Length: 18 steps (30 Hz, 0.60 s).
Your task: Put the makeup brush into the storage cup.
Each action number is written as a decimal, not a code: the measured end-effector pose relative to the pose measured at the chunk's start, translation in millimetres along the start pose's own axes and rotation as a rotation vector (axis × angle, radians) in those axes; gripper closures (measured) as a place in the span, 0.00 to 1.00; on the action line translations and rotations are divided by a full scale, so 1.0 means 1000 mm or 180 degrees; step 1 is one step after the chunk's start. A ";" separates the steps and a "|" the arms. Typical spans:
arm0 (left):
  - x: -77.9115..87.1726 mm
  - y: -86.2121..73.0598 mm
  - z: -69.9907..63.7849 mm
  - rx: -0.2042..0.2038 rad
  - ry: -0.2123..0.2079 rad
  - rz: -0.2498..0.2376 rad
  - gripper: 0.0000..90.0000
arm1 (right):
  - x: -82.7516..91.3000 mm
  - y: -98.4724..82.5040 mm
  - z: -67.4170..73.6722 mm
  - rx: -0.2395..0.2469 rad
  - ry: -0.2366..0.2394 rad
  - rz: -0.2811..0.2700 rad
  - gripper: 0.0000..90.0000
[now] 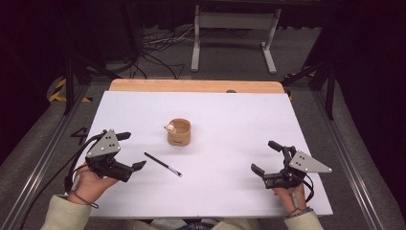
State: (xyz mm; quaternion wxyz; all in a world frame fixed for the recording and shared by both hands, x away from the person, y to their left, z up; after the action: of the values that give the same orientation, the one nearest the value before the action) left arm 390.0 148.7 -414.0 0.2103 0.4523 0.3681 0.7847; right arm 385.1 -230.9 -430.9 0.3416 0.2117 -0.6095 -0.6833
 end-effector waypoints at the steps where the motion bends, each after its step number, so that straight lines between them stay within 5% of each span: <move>1: -0.001 0.001 -0.001 0.0011 -0.0035 0.0038 0.02 | 0.000 0.000 0.000 -0.0007 0.0003 0.0003 0.01; 18: 0.005 0.019 0.006 -0.0164 -0.0180 0.0380 0.00 | 0.003 -0.002 0.004 0.0026 0.0050 0.0010 0.00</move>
State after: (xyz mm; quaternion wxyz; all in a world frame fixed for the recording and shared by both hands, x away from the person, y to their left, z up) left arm 393.0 142.4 -394.3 0.1850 0.4898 0.3141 0.7919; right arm 379.7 -230.0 -431.4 0.3465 0.2175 -0.6100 -0.6787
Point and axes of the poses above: each handheld gripper's, and its own axes: x roughly backward along the jaws, y roughly out of its top, z roughly to its left, the point moved 10 cm from there along -x, roughly forward along the jaws, and after that the axes turned 13 degrees about -x, right-handed, at the moved point
